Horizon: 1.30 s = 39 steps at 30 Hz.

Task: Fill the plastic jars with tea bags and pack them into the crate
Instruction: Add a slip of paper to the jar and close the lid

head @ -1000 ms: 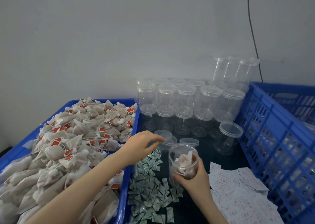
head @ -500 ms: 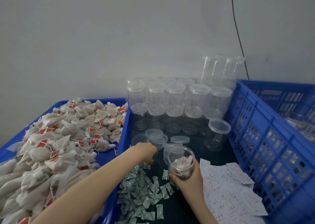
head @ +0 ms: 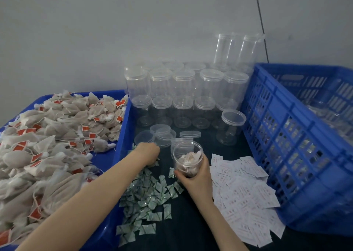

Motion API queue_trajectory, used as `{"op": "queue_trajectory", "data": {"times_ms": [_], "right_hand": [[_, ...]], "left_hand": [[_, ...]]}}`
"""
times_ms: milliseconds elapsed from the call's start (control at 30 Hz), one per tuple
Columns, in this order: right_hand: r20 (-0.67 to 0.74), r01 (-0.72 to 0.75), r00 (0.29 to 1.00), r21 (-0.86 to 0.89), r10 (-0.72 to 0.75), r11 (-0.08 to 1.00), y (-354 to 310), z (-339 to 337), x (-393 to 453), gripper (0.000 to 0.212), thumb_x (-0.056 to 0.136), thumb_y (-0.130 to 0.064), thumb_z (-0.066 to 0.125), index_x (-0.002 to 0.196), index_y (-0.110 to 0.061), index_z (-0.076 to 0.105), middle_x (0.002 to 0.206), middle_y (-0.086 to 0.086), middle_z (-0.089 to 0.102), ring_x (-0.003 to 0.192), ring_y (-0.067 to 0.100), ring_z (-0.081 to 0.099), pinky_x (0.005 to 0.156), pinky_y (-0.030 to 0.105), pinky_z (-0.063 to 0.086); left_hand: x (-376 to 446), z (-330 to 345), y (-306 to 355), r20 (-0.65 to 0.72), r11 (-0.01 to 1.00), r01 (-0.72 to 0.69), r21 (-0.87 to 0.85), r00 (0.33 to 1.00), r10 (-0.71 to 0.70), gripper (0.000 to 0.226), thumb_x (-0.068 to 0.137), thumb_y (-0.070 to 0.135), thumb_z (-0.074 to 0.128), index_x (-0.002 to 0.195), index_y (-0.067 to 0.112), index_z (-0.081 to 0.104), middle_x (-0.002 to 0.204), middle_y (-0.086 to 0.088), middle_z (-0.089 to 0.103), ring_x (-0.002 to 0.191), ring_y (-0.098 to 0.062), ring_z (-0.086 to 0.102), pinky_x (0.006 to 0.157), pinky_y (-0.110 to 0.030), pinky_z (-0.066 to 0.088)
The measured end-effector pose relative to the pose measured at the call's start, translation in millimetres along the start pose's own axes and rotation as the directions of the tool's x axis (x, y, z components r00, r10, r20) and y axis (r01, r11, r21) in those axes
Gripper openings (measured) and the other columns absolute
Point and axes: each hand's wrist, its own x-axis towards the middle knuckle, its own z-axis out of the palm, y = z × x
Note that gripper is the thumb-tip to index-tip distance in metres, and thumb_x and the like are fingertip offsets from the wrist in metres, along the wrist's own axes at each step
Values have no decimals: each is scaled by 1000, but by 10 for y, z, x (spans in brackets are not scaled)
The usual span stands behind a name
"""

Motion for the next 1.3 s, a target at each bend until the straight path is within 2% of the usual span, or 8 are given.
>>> {"op": "queue_trajectory", "data": {"times_ms": [233,433,600,767,900,1067,1200,1300], "right_hand": [[-2,15,1000,-16,-15,1000,49,-11,2,99,57,-57,84,140,-27,39,135,-10,52,122,7,53,90,24,49],[6,17,1000,-12,-17,1000,67,-3,22,100,58,-54,86,141,-27,38,136,-10,52,124,7,51,92,24,46],[10,10,1000,-24,-9,1000,81,-3,28,100,59,-56,86,142,-25,38,137,-9,52,125,10,51,96,33,50],[15,11,1000,-32,-10,999,85,1,27,101,60,-54,87,143,-26,36,139,-9,50,127,9,50,96,30,48],[11,6,1000,-27,-5,1000,55,-2,13,104,56,-62,83,143,-30,35,139,-11,50,125,7,50,93,25,46],[14,-9,1000,-27,10,1000,31,-10,2,104,54,-70,76,142,-32,35,137,-13,51,122,8,54,91,34,52],[13,-27,1000,-29,27,999,24,-15,-3,104,54,-69,77,142,-31,36,135,-12,52,120,8,55,90,35,53],[6,-29,1000,-26,30,999,12,-8,-13,104,54,-69,77,142,-31,37,135,-12,53,119,8,55,89,35,54]], "left_hand": [[9,-26,-29,-98,1000,18,-16,995,-19,26,97,17,47,119,14,62,116,-8,63,101,-25,62,71,-33,46],[-22,-97,-103,-215,973,12,-231,975,-63,25,98,24,49,115,24,67,112,-3,66,95,-22,64,72,-33,50],[-67,-204,-138,-369,853,-81,-515,920,-135,12,96,27,54,105,22,61,100,2,71,85,-16,64,65,-29,48],[-208,-436,-95,-522,711,-231,-664,824,-220,11,88,32,65,93,22,69,87,10,68,82,-12,65,75,-35,56],[-327,-627,61,-595,714,-361,-600,798,-97,12,81,34,72,89,26,75,86,10,68,85,-8,58,77,-32,51],[-345,-708,334,-454,839,-354,-413,879,147,13,83,31,70,96,29,71,88,12,68,78,-6,60,67,-23,47],[-343,-722,439,-354,903,-316,-292,913,205,6,83,24,68,84,30,67,81,12,60,86,-13,61,56,-20,35],[-371,-749,509,-319,955,-275,-114,920,227,16,87,25,63,96,33,73,94,4,64,88,-20,62,60,-24,35]]}}
